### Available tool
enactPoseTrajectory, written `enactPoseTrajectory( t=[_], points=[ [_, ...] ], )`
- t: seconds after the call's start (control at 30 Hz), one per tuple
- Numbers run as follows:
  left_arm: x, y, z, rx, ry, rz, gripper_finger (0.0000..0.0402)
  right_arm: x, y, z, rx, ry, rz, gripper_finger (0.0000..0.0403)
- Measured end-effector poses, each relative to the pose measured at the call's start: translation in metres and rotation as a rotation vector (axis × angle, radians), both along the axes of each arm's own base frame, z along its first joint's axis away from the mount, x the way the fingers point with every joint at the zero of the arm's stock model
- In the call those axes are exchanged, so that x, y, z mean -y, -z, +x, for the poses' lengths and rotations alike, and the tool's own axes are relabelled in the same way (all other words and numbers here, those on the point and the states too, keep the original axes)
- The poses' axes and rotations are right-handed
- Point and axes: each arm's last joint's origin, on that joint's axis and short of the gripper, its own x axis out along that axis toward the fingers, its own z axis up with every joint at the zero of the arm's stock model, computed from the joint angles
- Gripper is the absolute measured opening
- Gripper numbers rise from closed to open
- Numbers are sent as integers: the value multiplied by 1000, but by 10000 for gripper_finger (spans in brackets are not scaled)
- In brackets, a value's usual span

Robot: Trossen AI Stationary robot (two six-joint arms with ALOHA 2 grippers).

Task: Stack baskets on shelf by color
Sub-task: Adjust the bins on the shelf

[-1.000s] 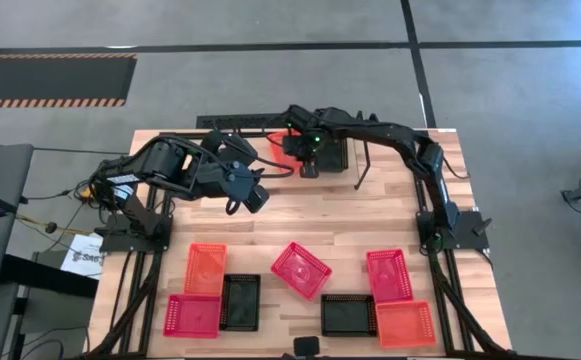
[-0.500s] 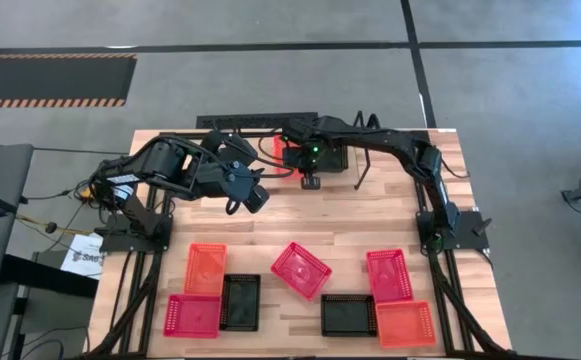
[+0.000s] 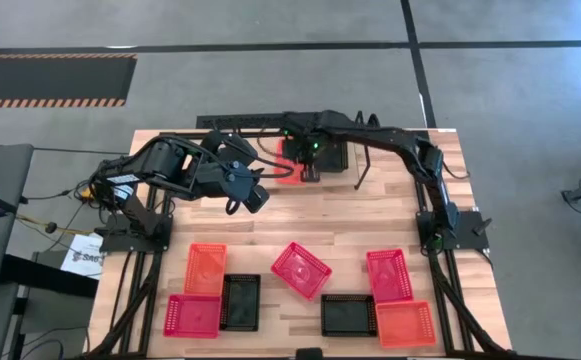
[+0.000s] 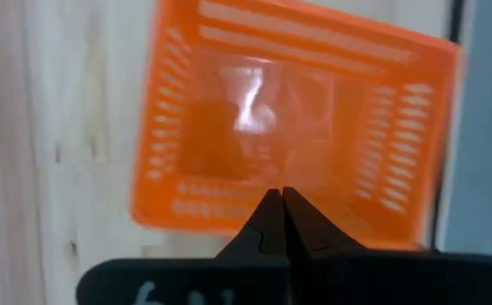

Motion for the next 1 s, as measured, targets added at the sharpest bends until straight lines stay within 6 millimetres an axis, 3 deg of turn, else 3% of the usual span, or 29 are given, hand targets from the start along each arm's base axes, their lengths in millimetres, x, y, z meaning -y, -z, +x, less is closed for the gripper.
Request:
enactPoseTrajectory(
  t=[0.2,0.33,0.57,0.8,1.0],
  points=[
    [0,0,0,0,0,0,132,4,-15,-8,-1,48,77,0],
    [0,0,0,-3,3,3,132,-20,-15,-1,3,-55,166,0],
    [0,0,0,-2,3,3,132,-67,-15,16,17,-287,154,0],
    [0,0,0,-3,3,3,132,-75,-16,19,39,-324,194,0],
    [0,0,0,-2,2,4,132,-83,-4,24,16,-366,254,0]
  ],
)
